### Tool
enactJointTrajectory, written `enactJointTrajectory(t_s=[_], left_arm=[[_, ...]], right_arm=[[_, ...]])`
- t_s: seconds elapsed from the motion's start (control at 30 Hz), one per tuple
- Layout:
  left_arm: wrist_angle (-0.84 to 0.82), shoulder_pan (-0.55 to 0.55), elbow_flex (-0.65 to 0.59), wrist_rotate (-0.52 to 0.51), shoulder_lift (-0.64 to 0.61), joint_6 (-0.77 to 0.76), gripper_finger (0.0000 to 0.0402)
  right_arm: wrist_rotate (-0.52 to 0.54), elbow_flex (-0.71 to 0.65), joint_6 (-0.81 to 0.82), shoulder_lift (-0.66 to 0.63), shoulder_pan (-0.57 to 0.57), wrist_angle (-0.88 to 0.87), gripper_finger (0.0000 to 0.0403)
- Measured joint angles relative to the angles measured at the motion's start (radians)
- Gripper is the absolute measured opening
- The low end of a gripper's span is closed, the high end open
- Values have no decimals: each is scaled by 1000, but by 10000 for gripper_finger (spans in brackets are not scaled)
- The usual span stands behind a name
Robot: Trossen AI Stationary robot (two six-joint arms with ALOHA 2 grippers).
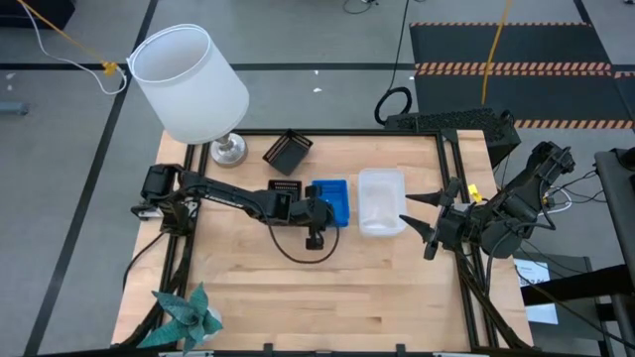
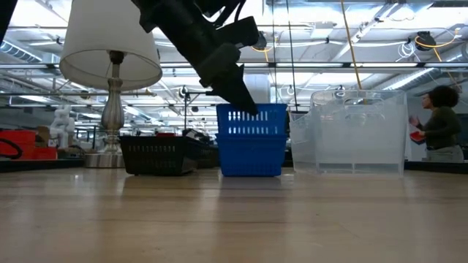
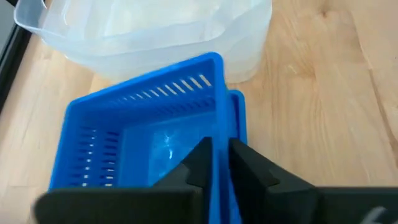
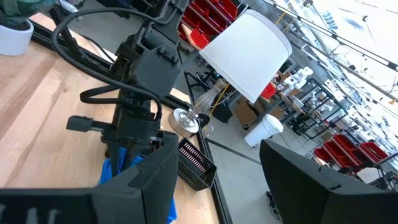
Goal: Stack baskets by color
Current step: Stack the top blue bin on top of the bottom blue bin, then adjust the stacked black bins
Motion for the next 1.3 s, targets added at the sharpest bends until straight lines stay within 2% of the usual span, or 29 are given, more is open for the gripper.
enactJointTrajectory(t_s=[0.23, 0.43, 0.7, 0.97, 1.1, 1.3], left_arm=[[-3, 0, 0, -41, -3, -9, 140], [-30, -13, 5, -45, -45, -16, 175], [-113, -27, 5, -49, -152, -8, 167], [-259, -16, 5, -162, -240, 23, 145], [-304, 24, 5, -203, -238, 43, 136], [-335, 124, 4, -204, -230, 89, 132]], right_arm=[[0, 0, 0, 0, 0, 0, 219], [0, 0, 0, 0, 0, 0, 219], [-1, 0, 22, 4, 0, 0, 219], [-1, 0, 51, 11, 0, -1, 219], [-1, 0, 61, 18, 0, -4, 219], [-1, 0, 79, 25, 0, -7, 219]])
